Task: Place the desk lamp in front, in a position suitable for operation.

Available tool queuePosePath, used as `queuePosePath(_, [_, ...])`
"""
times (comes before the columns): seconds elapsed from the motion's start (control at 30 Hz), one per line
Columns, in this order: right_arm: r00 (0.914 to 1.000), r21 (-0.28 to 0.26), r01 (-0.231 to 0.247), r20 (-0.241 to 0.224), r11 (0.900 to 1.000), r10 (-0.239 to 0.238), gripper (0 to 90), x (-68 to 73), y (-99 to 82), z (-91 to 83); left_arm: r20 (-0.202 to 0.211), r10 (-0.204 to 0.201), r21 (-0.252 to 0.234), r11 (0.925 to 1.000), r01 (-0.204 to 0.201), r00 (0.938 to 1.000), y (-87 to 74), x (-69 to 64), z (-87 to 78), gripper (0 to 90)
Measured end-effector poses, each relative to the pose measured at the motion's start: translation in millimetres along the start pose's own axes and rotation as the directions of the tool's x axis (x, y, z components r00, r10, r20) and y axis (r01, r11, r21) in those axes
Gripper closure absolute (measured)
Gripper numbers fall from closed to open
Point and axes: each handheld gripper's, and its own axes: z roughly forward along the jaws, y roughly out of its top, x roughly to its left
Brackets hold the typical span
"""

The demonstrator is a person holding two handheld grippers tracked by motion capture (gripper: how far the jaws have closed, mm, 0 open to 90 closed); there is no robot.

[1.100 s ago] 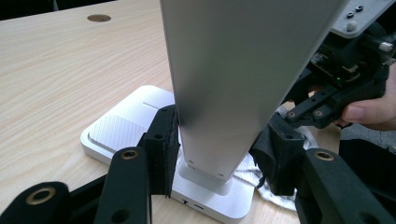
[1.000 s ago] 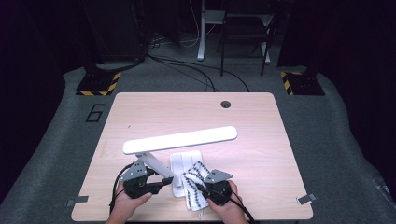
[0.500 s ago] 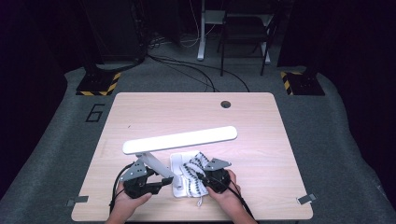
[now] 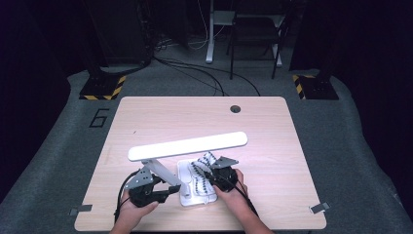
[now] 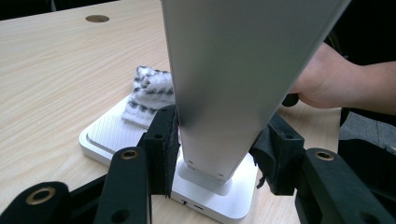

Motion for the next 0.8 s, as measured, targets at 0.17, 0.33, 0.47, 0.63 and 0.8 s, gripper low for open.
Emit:
queuePosePath(0.17, [0.9999,-0.009,-0.010,0.012,0.9999,0.010,76.3,-4.2,6.1,7.2,0.002,-0.002,0.000,1.0000,0.002,1.0000,0.0,0.1,0.1,53.7])
queuePosePath(0.33, [0.9994,-0.005,-0.029,0.016,0.9996,0.029,76.3,-9.3,10.5,12.0,0.003,-0.011,-0.002,0.9999,0.011,0.9999,-0.3,-0.1,0.5,53.7])
queuePosePath(0.47, [0.9990,-0.001,-0.030,0.033,0.9996,0.030,76.3,-13.4,15.4,16.7,-0.001,-0.007,0.006,1.0000,0.007,1.0000,0.1,-0.7,0.5,53.7])
queuePosePath(0.63, [0.9975,-0.002,-0.055,0.044,0.9985,0.055,76.3,-16.8,20.7,22.2,0.002,-0.008,0.001,1.0000,0.008,1.0000,-0.1,-0.9,0.9,53.6])
queuePosePath(0.8, [0.9968,0.001,-0.054,0.059,0.9985,0.054,76.1,-19.3,23.9,25.2,0.002,-0.012,-0.005,0.9999,0.012,0.9999,-0.3,-1.2,1.2,53.6])
